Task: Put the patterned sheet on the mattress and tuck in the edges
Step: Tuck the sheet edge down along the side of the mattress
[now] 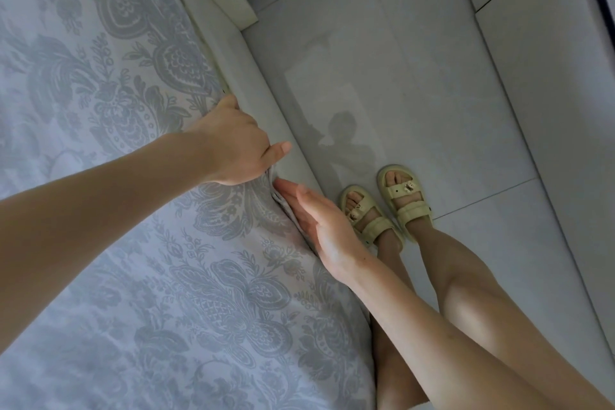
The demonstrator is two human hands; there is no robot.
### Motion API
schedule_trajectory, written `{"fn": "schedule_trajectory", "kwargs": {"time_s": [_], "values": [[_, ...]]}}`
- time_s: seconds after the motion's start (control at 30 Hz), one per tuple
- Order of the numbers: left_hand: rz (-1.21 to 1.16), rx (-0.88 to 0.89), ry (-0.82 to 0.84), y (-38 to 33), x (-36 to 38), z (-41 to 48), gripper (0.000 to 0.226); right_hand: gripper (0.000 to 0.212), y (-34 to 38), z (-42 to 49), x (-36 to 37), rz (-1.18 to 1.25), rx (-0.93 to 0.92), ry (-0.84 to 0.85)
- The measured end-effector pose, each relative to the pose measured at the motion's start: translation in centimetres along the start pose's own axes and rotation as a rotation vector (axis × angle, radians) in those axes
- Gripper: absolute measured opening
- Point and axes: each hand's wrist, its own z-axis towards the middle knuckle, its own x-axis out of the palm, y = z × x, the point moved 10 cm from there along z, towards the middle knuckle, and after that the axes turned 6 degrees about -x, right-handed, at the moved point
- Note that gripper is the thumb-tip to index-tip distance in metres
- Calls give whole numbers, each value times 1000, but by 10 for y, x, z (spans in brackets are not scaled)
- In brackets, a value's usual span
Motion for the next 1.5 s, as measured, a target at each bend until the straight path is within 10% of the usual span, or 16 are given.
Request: {"fn": "schedule_trajectory", "kwargs": {"time_s": [0.2,0.57,0.77,0.93,1.07,1.2,1.33,1.5], "values": [[-23,22,-12,0,0,-6,75,86,-19,22,16,-101,274,168],[-177,134,-200,3,-31,-6,90,68,-57,29,-12,-158,415,30],[21,201,41,-23,12,5,77,76,-72,-24,-63,-319,526,-92],[228,92,225,-27,21,14,56,73,-57,-30,-72,-500,493,-99],[295,23,418,-30,31,17,44,59,-9,-26,-89,-890,62,-225],[282,-42,474,-22,32,21,47,50,-29,-22,-79,-573,61,-132],[94,-68,356,-24,16,18,56,65,-71,-21,-63,-494,278,11],[-100,-47,-186,-26,-40,2,61,75,-66,-22,-56,-359,440,66]]}}
